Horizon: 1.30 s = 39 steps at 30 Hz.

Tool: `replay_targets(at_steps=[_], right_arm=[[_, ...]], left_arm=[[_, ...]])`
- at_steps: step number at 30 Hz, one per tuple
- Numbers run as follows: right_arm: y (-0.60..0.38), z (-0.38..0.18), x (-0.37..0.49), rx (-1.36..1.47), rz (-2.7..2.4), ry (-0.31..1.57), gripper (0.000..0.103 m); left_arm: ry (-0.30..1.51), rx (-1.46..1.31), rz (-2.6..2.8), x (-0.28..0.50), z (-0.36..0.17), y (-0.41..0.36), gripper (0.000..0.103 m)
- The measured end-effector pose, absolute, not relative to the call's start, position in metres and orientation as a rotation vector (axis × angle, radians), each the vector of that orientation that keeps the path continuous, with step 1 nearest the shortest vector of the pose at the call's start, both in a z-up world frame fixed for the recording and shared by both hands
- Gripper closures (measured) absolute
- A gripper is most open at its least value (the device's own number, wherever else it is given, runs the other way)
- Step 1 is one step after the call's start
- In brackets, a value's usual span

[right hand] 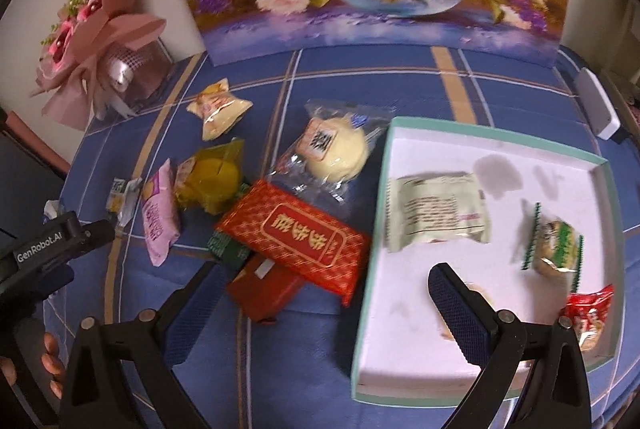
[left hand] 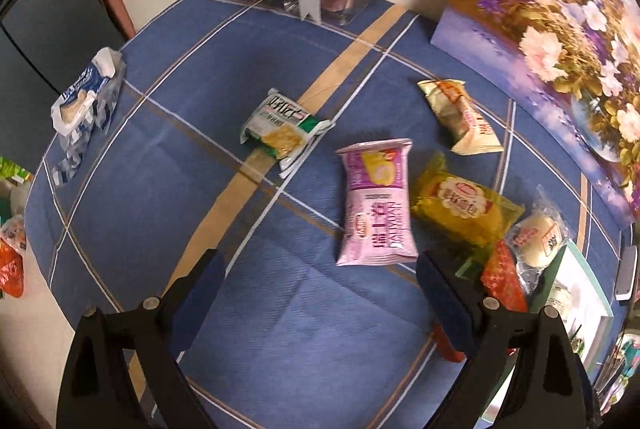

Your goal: Organize snacks

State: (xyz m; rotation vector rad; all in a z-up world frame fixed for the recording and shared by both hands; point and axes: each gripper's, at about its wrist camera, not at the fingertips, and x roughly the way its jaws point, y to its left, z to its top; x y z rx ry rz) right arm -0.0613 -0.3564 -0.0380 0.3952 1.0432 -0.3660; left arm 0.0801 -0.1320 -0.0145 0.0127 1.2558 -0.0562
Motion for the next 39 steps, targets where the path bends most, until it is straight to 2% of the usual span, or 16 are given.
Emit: replay_targets(at_steps=[12,39], right_arm=[[-0.352,-0.059,-0.048,0.401,-0.349,1.082,0.0],[-0.365,-0.063,-0.016,0.326,-0.268,1.067,0.0]], left_arm=[[1.304,-0.01,-0.075,0.09,-0.03,-0.131,0.007],[1.252,-0.082,-0.171,0.118,-0.044,-0.148,0.004]])
